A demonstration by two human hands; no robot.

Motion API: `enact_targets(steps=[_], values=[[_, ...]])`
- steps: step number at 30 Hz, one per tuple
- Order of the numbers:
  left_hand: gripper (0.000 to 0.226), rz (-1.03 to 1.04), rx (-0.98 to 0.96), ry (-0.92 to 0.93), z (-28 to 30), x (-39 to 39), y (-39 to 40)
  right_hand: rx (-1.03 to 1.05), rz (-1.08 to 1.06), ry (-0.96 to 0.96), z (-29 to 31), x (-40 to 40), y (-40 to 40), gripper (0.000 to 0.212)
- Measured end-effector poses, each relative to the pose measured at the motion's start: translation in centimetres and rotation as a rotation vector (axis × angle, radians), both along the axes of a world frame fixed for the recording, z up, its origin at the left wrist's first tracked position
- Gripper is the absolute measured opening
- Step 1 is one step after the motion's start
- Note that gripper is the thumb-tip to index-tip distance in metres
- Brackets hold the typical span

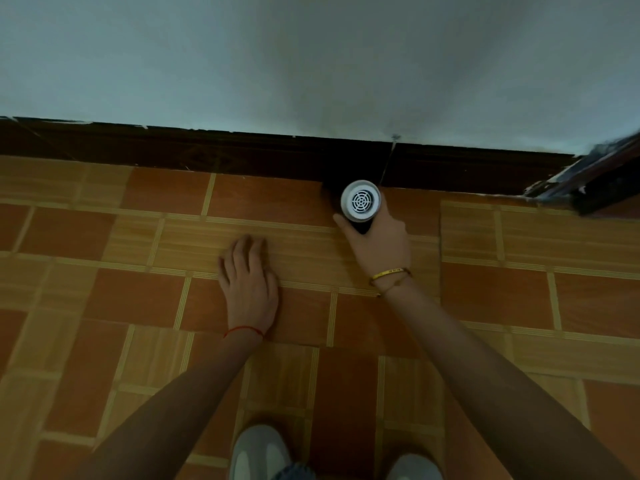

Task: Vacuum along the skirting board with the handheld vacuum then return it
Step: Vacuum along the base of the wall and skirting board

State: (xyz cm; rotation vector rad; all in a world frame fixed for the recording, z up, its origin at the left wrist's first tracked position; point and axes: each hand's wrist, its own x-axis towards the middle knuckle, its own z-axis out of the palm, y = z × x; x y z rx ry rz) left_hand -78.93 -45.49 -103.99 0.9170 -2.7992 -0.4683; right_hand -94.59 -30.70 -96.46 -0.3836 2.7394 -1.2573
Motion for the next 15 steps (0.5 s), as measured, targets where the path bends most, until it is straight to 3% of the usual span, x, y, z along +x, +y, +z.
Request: enact_targets(steps=[6, 15], values=[[0.052, 0.044, -0.015, -0.009, -0.4, 0.7, -1.3, -0.007, -0.071, 0.016, -1.0, -0.8, 0.4, 0.067], [0.053, 0.065, -0.013, -0.013, -0.2, 0.5, -1.2, 0.016, 0.145, 0.047, -0.9, -0.6, -4.9, 0.07]])
